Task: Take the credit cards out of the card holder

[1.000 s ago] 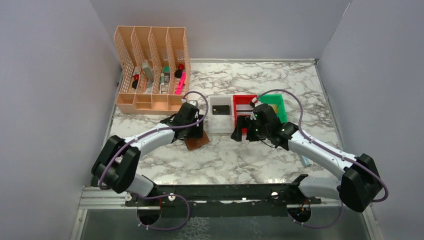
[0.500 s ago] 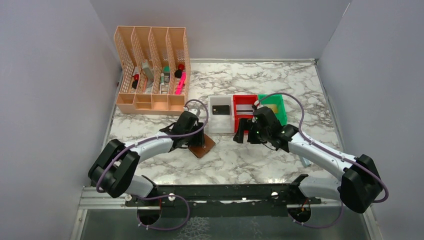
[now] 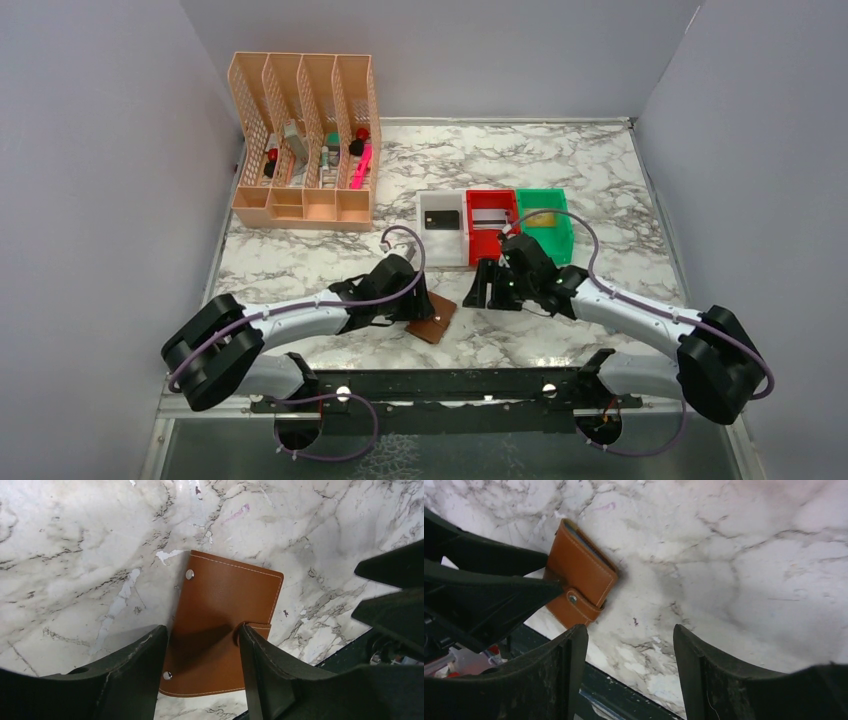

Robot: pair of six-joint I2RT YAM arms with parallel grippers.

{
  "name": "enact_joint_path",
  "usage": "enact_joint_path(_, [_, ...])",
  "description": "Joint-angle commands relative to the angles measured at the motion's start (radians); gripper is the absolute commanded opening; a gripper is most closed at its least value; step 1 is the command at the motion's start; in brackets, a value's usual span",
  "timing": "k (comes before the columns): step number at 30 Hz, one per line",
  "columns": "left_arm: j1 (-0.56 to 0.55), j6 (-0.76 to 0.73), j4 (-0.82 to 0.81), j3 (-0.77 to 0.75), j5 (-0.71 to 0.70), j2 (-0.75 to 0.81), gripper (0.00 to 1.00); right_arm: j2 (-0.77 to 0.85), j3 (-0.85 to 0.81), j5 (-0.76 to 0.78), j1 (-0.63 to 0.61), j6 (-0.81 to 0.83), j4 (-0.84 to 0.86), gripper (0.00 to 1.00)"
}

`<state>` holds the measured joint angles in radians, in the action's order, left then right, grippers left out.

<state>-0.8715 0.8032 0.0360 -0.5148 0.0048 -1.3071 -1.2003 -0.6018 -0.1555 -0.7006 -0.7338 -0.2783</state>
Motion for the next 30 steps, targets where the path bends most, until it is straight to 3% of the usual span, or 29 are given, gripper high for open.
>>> enact_joint_path(1, [-0.006,0.057,0.074,0.032,-0.065,0.028,0.6,0.01,0.008,-0.026,-0.087,-0.073,0.049,0.67])
enact_joint_path(10, [-0.007,0.047,0.036,0.102,-0.038,0.084,0.59,-0.161,0.041,-0.098,-0.194,-0.171,0.288,0.61])
enact_joint_path(19, [-0.006,0.022,-0.176,0.18,0.157,0.029,0.55,-0.298,-0.092,0.034,-0.194,-0.097,0.213,0.49])
enact_joint_path(26, [-0.006,0.071,-0.263,0.195,0.179,0.009,0.5,-0.355,-0.054,0.028,-0.195,-0.156,0.239,0.45])
enact_joint_path(30, [-0.006,0.083,-0.282,0.191,0.173,0.015,0.4,-0.34,-0.023,0.043,-0.194,-0.168,0.252,0.47])
